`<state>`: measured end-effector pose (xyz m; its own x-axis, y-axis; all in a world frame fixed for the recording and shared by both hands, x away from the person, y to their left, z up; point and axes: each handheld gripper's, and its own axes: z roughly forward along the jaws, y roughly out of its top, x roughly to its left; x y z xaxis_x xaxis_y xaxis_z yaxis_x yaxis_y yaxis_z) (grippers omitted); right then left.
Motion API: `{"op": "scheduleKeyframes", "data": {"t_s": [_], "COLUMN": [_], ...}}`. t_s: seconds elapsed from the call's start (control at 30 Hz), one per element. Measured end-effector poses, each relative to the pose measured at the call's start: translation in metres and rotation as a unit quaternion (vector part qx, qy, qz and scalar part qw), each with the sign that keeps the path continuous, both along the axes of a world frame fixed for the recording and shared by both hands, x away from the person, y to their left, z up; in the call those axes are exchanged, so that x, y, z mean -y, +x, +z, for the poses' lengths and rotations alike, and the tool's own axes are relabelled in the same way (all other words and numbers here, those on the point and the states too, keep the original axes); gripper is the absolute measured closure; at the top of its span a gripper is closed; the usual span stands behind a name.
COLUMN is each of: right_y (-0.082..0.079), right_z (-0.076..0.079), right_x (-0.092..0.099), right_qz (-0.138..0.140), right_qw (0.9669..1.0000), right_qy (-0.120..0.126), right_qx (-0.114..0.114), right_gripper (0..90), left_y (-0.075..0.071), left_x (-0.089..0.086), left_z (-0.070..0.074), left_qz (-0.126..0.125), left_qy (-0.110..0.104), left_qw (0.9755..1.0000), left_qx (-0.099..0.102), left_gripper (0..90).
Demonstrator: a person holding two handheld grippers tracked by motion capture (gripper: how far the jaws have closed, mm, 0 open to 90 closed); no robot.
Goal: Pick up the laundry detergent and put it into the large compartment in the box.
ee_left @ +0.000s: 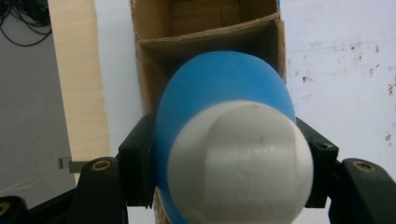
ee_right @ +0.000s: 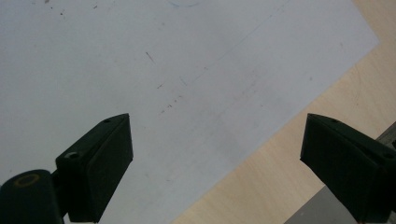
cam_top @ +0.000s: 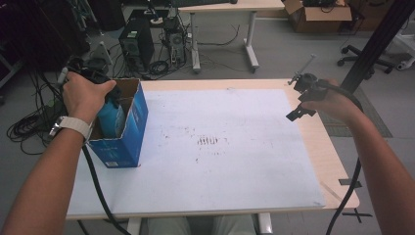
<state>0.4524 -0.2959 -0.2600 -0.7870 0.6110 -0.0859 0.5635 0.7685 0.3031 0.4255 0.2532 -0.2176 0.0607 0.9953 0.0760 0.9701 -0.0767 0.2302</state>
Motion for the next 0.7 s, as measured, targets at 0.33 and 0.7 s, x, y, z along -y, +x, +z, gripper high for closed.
{"op": "scheduleKeyframes", "data": {"t_s": [0.33,0.7], "right_y": [0.001,0.001], "right_z": [-0.003,-0.004], "right_x": [0.0,0.0], "right_qz": [0.0,0.001], "right_qw": [1.0,1.0], "right_qy": [-0.003,-0.002], "right_qx": [-0.002,-0.004], "right_gripper": [9.4,9.4], "left_y": [0.0,0.002], "left_x": [-0.001,0.002], "left_z": [-0.027,-0.044], "left_qz": [-0.001,-0.005], "left_qy": [0.004,0.001], "left_qw": [1.0,0.9999], "left_qx": [0.001,-0.01], "left_gripper": [37.4,37.4]}}
